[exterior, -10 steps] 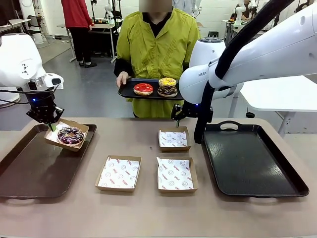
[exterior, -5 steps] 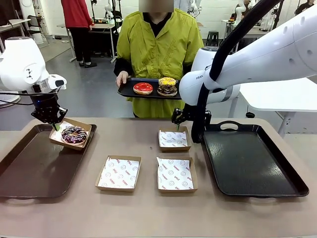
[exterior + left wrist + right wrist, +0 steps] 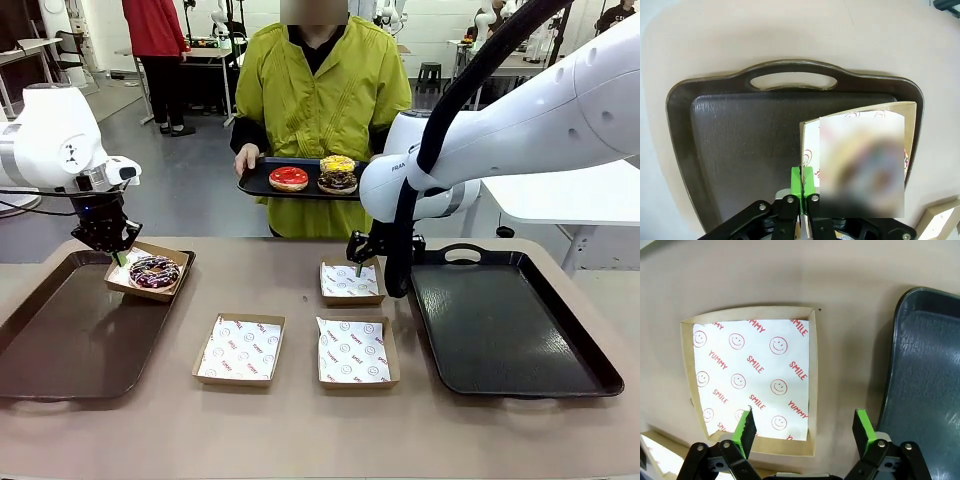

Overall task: Individually package the donuts and arrange them on the tray.
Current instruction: Place the picked Paper togo box on the Handle tray while simultaneously picking up another Paper togo box from the table with the other hand.

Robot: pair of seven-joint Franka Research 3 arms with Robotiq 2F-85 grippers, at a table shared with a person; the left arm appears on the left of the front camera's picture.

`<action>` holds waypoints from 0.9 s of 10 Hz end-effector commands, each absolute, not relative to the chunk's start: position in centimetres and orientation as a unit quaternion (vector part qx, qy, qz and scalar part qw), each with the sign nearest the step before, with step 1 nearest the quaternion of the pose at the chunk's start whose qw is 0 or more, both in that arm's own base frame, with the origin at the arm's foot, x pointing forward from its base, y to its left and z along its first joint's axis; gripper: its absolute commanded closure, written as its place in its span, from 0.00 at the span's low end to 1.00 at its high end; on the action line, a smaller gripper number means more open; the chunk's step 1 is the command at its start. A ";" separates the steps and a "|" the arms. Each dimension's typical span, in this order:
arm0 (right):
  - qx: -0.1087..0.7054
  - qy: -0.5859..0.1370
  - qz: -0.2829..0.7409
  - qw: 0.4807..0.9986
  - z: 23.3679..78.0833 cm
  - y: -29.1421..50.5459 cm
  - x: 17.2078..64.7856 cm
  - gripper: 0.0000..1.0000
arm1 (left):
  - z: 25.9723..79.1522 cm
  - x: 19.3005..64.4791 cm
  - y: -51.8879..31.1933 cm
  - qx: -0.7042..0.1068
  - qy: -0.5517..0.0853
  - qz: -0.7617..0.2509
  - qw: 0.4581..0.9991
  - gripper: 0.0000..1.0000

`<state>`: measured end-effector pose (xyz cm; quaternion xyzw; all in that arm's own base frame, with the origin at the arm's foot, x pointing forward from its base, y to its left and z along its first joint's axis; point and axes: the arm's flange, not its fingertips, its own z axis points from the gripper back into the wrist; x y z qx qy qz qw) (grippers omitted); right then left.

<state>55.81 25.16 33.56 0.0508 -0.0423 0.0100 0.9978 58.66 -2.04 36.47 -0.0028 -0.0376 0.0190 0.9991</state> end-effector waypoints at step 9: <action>0.012 -0.050 0.018 0.999 32.4 26.6 57.9 0.59 | 36.4 59.5 -2.0 0.002 -0.022 0.016 1.000 0.65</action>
